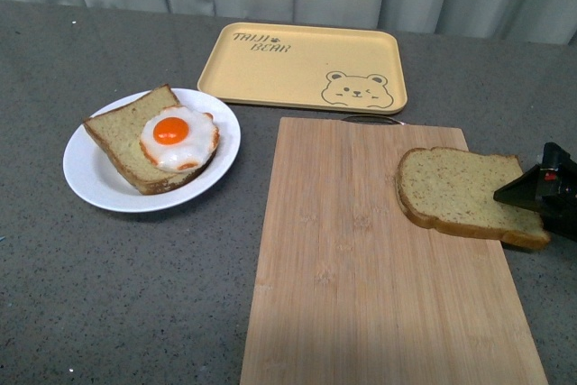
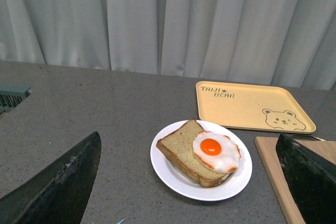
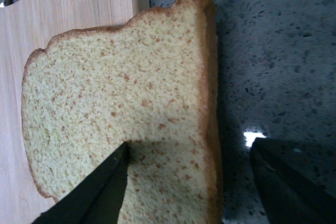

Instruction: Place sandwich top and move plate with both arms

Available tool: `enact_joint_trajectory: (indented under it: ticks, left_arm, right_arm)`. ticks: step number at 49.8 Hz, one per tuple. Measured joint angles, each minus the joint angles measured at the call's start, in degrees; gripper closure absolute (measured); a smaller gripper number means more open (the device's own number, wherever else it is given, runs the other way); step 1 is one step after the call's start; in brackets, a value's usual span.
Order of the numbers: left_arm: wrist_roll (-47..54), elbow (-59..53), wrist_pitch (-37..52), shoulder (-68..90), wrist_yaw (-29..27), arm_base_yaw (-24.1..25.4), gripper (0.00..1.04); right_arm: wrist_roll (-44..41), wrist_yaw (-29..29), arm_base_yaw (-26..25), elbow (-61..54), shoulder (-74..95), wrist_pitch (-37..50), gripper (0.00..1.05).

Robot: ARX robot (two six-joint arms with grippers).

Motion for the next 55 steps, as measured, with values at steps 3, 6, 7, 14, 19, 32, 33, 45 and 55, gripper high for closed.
enact_joint_trajectory:
  ticks: [3, 6, 7, 14, 19, 32, 33, 45, 55]
  left_arm:
    - [0.0, 0.0, 0.0, 0.0, 0.02, 0.0, 0.07]
    - [0.0, 0.0, 0.0, 0.0, 0.02, 0.0, 0.07]
    - [0.0, 0.0, 0.0, 0.0, 0.02, 0.0, 0.07]
    - [0.0, 0.0, 0.0, 0.0, 0.0, 0.0, 0.07]
    - [0.0, 0.0, 0.0, 0.0, 0.0, 0.0, 0.07]
    - [0.0, 0.0, 0.0, 0.0, 0.02, 0.0, 0.07]
    - [0.0, 0.0, 0.0, 0.0, 0.0, 0.0, 0.07]
    - [0.0, 0.0, 0.0, 0.0, 0.02, 0.0, 0.07]
    - [0.0, 0.0, 0.0, 0.0, 0.02, 0.0, 0.07]
  right_arm:
    - [0.61, 0.04, 0.44, 0.52, 0.52, -0.28, 0.49]
    - [0.98, 0.04, 0.63, 0.81, 0.57, -0.66, 0.56]
    - [0.98, 0.11, 0.74, 0.92, 0.57, -0.79, 0.6]
    - [1.36, 1.2, 0.92, 1.09, -0.52, -2.93, 0.79]
    - [2.01, 0.63, 1.07, 0.15, -3.98, -5.05, 0.91]
    - [12.26, -9.79, 2.25, -3.48, -20.96, -0.87, 1.02]
    - [13.64, -10.62, 2.73, -3.52, -21.66, 0.37, 1.02]
    - [29.16, -6.54, 12.52, -3.08, -17.42, 16.15, 1.02]
    - [37.83, -0.57, 23.98, 4.7, -8.39, 18.97, 1.02]
